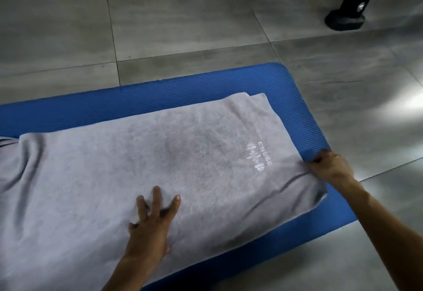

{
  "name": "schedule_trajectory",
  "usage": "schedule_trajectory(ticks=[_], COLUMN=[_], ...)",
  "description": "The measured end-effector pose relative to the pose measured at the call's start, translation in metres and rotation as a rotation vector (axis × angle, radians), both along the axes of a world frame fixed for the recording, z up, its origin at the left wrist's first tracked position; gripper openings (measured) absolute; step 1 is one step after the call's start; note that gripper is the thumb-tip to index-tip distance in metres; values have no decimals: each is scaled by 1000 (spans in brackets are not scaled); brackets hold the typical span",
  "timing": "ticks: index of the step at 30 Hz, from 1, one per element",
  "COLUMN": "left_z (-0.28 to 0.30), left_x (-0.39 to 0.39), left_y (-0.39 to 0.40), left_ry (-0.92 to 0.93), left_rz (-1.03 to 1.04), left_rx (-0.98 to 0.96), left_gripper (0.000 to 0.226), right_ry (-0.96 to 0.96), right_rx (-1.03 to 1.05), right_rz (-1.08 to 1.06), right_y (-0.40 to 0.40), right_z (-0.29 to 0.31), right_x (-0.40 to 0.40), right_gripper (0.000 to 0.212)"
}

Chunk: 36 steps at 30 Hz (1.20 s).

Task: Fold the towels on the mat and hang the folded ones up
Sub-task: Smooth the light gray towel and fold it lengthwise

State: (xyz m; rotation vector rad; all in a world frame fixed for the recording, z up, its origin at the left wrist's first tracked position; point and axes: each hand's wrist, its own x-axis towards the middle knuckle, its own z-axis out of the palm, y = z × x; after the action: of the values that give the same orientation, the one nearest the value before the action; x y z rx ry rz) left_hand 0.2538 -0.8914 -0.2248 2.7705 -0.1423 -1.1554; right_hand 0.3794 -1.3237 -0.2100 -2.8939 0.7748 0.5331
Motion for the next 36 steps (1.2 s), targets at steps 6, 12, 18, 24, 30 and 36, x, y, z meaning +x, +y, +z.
schedule_trajectory(ticks=[6, 12, 18, 24, 30, 36], left_z=[-3, -1, -7, -2, -9, -11], left_x=[1, 6, 4, 5, 1, 2], left_y=[0, 6, 12, 3, 7, 6], left_ry=[-14, -17, 35, 21, 24, 2], left_rz=[7, -44, -93, -43, -17, -23], left_rx=[8, 49, 22, 19, -24, -21], left_gripper=[110, 145, 158, 128, 114, 111], right_ry=[-242, -275, -181, -63, -215, -243], right_rx=[186, 485, 576, 405, 225, 230], right_rz=[188, -35, -52, 7, 247, 383], right_y=[59, 87, 84, 57, 115, 135], right_z=[6, -25, -35, -49, -6, -55], right_x=[52, 136, 161, 188, 86, -106], right_gripper=[25, 19, 28, 34, 83, 66])
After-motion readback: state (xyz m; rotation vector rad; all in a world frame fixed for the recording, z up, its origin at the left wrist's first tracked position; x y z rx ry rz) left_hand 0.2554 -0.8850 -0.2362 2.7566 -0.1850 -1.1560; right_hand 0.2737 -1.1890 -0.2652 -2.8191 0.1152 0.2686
